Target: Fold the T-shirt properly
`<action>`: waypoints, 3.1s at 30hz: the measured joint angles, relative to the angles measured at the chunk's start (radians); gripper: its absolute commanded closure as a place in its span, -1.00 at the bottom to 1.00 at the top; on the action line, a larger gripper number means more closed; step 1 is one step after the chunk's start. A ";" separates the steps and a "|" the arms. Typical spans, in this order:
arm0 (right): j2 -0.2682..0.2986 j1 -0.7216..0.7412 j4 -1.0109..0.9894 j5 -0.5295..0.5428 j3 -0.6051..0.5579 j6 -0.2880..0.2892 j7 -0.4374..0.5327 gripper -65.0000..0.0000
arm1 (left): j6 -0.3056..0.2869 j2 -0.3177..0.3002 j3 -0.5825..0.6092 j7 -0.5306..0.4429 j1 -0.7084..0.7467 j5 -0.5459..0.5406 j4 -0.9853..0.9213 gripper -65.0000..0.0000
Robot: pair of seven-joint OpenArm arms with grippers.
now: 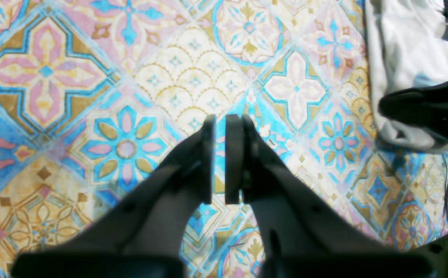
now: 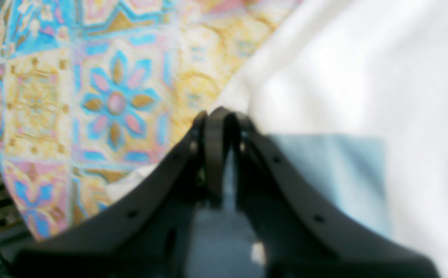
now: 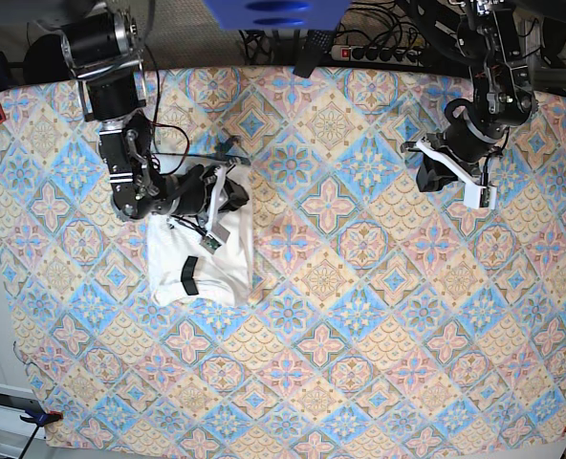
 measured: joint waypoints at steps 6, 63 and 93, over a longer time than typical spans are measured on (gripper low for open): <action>0.053 0.007 0.003 -0.003 0.005 -0.009 0.000 0.86 | 0.000 0.000 0.000 0.000 0.000 0.000 0.000 0.90; 0.016 -1.051 0.655 -0.032 0.792 -0.025 -0.224 0.87 | -0.009 -0.046 -0.083 -0.093 0.642 0.002 0.165 1.00; -0.010 -0.545 -0.785 -0.233 0.491 -0.149 0.747 1.00 | 0.003 -0.012 0.497 -0.978 -0.008 0.282 -1.487 1.00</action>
